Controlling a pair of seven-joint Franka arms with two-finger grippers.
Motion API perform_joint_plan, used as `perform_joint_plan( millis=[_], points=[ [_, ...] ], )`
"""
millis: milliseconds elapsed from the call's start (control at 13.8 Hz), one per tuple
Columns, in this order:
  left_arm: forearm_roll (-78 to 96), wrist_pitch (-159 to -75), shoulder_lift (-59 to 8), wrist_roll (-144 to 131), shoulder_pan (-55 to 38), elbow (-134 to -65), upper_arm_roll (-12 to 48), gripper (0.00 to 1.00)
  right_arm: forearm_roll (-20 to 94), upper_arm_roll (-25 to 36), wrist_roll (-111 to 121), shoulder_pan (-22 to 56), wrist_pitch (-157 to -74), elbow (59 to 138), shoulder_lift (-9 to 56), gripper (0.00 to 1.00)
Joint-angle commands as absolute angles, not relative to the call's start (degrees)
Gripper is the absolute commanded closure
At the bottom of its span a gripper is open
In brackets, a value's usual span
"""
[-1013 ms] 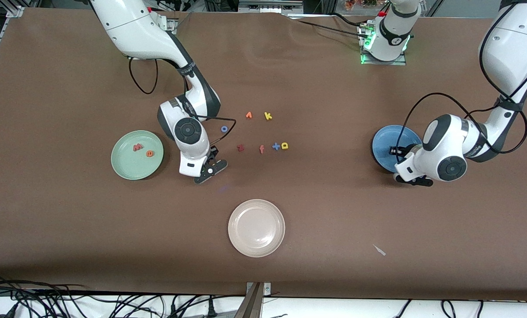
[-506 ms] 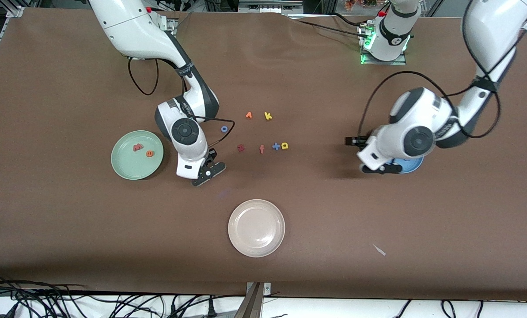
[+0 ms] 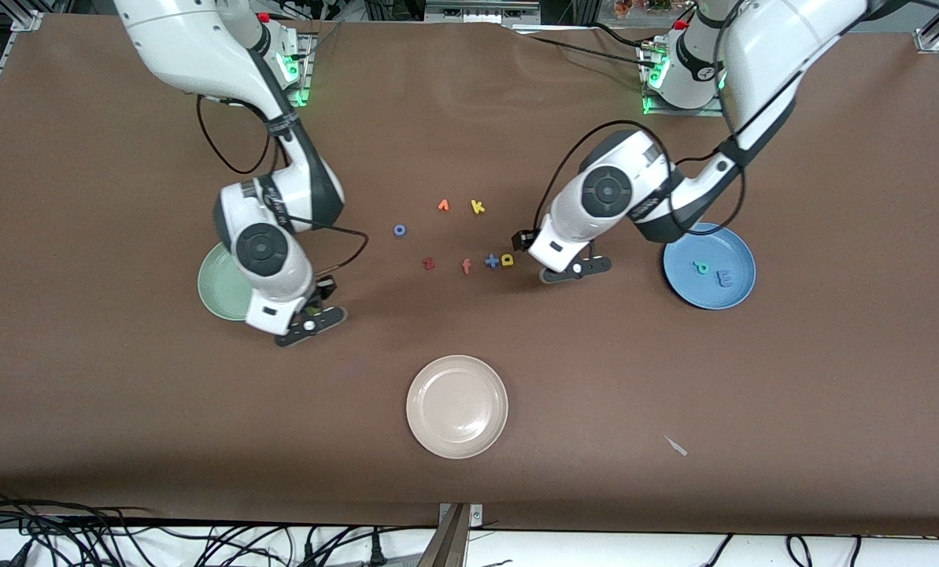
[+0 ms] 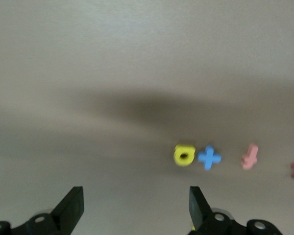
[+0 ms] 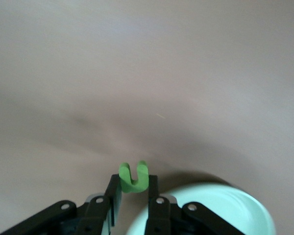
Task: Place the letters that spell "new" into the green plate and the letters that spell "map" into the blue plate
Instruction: 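Place the green U on the green plate while the left gripper reaches yellow D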
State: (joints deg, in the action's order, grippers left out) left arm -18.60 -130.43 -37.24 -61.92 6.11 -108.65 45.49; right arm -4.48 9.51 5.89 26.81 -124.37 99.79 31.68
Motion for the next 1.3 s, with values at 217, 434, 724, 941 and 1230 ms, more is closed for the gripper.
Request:
perform_joint_plan(
  millis=[217, 434, 724, 941, 1230],
  points=[
    [-21.36, -139.47, -40.07, -65.65, -4.12, -107.23, 36.3, 0.31, -3.87, 16.08, 9.58, 26.1, -122.52, 106.95, 28.39, 0.9],
    [-21.36, -143.43, -40.61, -65.65, -8.77, -107.23, 31.31, 0.3, -3.78, 16.17, 9.93, 24.61, -130.74, 112.74, 29.09, 0.89],
    [-21.27, -143.44, -40.61, -65.74, -10.9, -107.23, 29.62, 0.3, -3.87, 16.0, 11.25, 22.41, -134.91, 114.61, 28.04, 0.19],
    [-21.27, -143.44, -40.43, -67.41, -11.25, -107.14, 29.71, 0.3, -3.78, 15.65, 10.99, 22.59, -131.42, 112.6, 25.93, 0.03],
    [-21.27, -143.44, -40.69, -68.47, -12.22, -107.23, 29.62, 0.3, 3.23, 15.91, 10.55, 22.76, -116.05, 102.25, 25.49, 0.03]
  ],
)
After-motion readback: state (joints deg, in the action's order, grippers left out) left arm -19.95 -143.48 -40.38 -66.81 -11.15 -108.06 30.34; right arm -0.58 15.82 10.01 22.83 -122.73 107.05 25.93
